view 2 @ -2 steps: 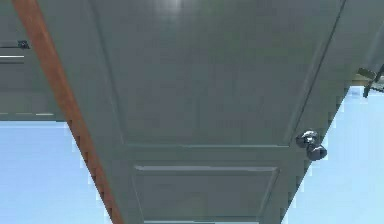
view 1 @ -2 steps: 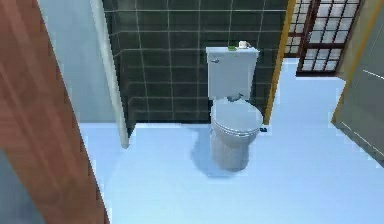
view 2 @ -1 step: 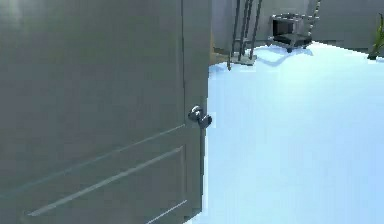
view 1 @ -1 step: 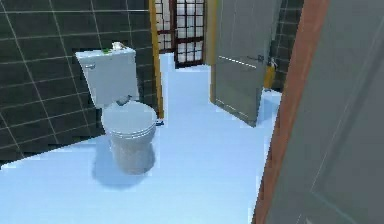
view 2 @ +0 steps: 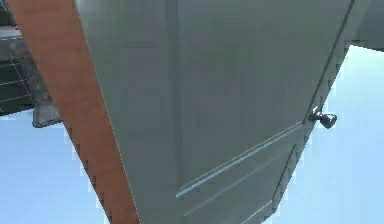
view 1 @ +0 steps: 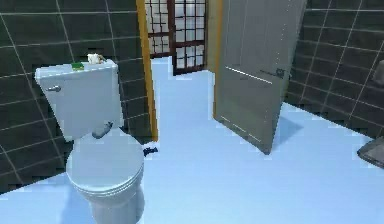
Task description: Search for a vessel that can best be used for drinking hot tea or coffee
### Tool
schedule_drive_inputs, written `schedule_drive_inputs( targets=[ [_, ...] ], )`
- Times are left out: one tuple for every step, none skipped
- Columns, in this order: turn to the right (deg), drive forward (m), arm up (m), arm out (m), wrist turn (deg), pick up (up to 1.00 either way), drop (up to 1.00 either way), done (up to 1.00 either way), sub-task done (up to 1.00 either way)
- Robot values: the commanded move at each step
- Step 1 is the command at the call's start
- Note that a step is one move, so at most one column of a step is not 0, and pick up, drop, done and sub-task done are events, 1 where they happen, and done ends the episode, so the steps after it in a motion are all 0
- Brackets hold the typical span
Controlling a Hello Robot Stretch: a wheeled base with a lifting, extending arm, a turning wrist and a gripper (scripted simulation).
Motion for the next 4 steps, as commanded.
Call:
schedule_drive_inputs(
  targets=[
    [-45.0, 0.00, 0.00, 0.00, 0.0, 0.00, 0.00, 0.00, 0.00],
    [-30.0, 0.00, 0.00, 0.00, 0.0, 0.00, 0.00, 0.00, 0.00],
    [0.0, 1.00, 0.00, 0.00, 0.0, 0.00, 0.00, 0.00, 0.00],
    [-15.0, 0.00, 0.00, 0.00, 0.0, 0.00, 0.00, 0.00, 0.00]
  ],
)
